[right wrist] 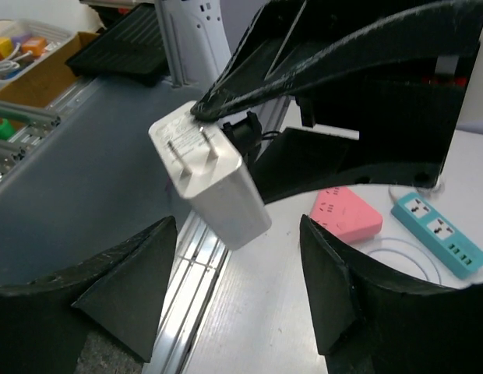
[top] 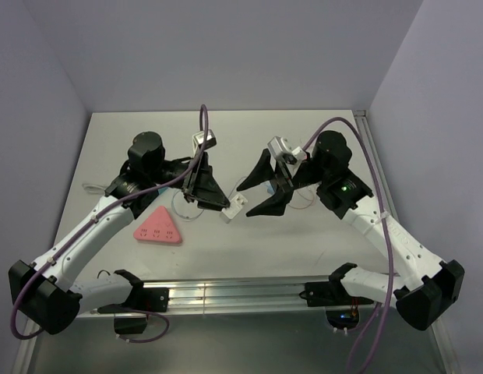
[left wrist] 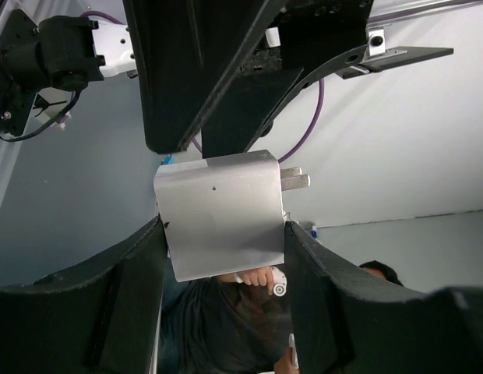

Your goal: Insert the plug

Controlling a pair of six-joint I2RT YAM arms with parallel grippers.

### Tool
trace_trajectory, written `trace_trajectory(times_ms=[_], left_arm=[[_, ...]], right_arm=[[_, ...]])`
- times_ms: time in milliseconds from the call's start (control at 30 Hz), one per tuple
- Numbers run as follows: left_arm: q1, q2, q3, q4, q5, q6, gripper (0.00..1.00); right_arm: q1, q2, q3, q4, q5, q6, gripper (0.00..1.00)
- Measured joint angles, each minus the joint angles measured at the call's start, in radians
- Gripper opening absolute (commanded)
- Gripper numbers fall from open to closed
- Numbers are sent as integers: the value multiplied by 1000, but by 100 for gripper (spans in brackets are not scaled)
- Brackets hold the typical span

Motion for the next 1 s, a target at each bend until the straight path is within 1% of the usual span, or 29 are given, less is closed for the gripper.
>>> trace_trajectory(times_ms=[100, 233, 467, 500, 533, 600, 633, 667, 700, 733, 767, 800, 833, 900, 933, 1000], left_arm=[[-7, -1, 0, 6, 0, -1, 0], [-11, -1, 0, 10, 0, -1, 0], [-12, -1, 0, 13, 8, -1, 0], [-12, -1, 0, 13, 10, -1, 0], [-13, 0, 0, 13, 15, -1, 0], [-14, -1, 0, 13, 26, -9, 0], [-15, -1, 0, 13, 35, -18, 0], [-16, -1, 0, 15, 40, -21, 0], [-16, -2, 0, 15, 45, -23, 0], [-16, -2, 0, 16, 47, -24, 1], [-16, -2, 0, 16, 49, -24, 8], [-14, -2, 0, 14, 50, -24, 20], [-14, -2, 0, 12, 50, -23, 50], [-10, -2, 0, 2, 48, -17, 75], [-4, -2, 2, -5, 47, -1, 99], [18, -2, 8, -39, 25, 34, 99]], right_arm=[[27, 34, 37, 6, -2, -2, 69], [63, 56, 52, 19, -17, -2, 61], [93, 93, 87, 11, -73, -26, 54], [97, 99, 93, 3, -79, -32, 52], [100, 106, 103, -6, -87, -42, 46], [108, 119, 123, -31, -106, -78, 37], [112, 127, 138, -50, -117, -100, 26], [116, 135, 153, -77, -123, -119, 18], [119, 143, 167, -103, -128, -137, 1], [120, 154, 188, -143, -135, -161, 0], [121, 164, 205, -180, -141, -190, 0], [121, 172, 220, -220, -144, -217, 0], [121, 179, 236, -260, -147, -246, 0], [121, 185, 256, -322, -147, -289, 0], [121, 186, 261, -346, -144, -301, 0], [123, 186, 266, -381, -143, -300, 0]])
